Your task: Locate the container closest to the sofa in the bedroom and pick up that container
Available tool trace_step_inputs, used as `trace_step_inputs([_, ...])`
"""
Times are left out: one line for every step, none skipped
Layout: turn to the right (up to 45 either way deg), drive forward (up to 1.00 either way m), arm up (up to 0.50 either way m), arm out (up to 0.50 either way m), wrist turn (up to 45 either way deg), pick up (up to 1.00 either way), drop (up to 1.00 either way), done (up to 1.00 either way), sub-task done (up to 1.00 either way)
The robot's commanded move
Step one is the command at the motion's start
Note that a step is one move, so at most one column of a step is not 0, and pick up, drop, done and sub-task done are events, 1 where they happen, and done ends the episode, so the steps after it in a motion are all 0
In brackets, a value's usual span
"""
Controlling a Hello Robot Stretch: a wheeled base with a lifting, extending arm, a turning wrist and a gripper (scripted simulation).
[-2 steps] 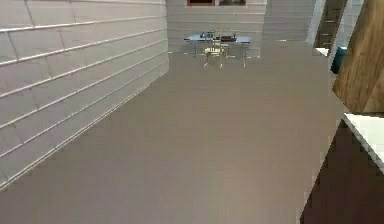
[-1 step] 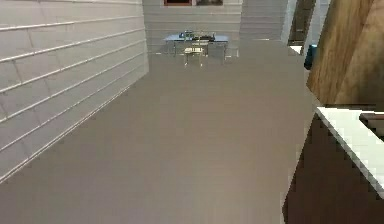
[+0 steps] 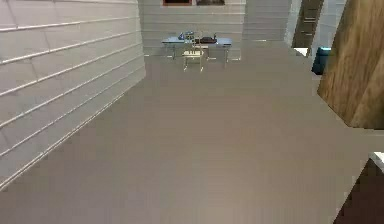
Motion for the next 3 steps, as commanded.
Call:
trace_step_inputs([12.0, 0.00, 0.00, 0.00, 0.0, 0.00, 0.00, 0.00, 0.00])
trace_step_inputs([0.0, 1.00, 0.00, 0.00, 0.0, 0.00, 0.00, 0.00, 0.00])
trace_step_inputs([15.0, 0.00, 0.00, 0.00, 0.0, 0.00, 0.00, 0.00, 0.00])
